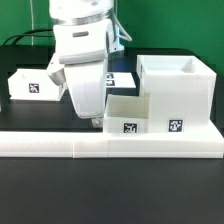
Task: Assemble drawer
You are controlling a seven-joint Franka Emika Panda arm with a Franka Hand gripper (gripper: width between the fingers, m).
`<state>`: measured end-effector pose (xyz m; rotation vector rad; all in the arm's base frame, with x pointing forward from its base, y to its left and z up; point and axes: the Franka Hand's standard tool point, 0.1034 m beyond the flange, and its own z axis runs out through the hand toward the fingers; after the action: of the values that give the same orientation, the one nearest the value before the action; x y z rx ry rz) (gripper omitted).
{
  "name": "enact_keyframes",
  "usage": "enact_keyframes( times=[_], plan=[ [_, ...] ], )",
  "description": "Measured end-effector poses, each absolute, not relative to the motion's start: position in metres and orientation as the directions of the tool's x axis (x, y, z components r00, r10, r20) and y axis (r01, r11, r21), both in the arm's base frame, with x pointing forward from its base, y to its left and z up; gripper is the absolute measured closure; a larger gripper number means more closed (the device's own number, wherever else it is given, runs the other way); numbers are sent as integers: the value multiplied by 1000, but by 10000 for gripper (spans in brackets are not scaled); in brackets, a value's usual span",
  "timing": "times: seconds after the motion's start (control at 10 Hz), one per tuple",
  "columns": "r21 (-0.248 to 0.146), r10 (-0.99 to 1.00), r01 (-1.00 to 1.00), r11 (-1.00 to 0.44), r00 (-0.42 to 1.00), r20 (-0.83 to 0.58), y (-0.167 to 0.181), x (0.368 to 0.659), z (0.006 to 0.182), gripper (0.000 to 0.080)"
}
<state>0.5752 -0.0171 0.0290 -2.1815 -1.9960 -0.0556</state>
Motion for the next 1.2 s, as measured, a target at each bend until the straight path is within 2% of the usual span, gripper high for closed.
enact_keyframes(
  times=[0.3, 0.4, 0.7, 1.0, 1.2],
  plan=[
    [-115, 984, 991, -75, 92, 152, -21, 572, 25, 150],
    [-98, 985, 993, -63, 77, 155, -16, 573, 24, 150],
    [-98, 989, 990, -104, 114, 98, -13, 574, 23, 150],
    [-100, 989, 990, -104, 114, 99, -14, 573, 22, 150],
    [-97, 993, 994, -46, 56, 104, -15, 573, 22, 150]
  ],
)
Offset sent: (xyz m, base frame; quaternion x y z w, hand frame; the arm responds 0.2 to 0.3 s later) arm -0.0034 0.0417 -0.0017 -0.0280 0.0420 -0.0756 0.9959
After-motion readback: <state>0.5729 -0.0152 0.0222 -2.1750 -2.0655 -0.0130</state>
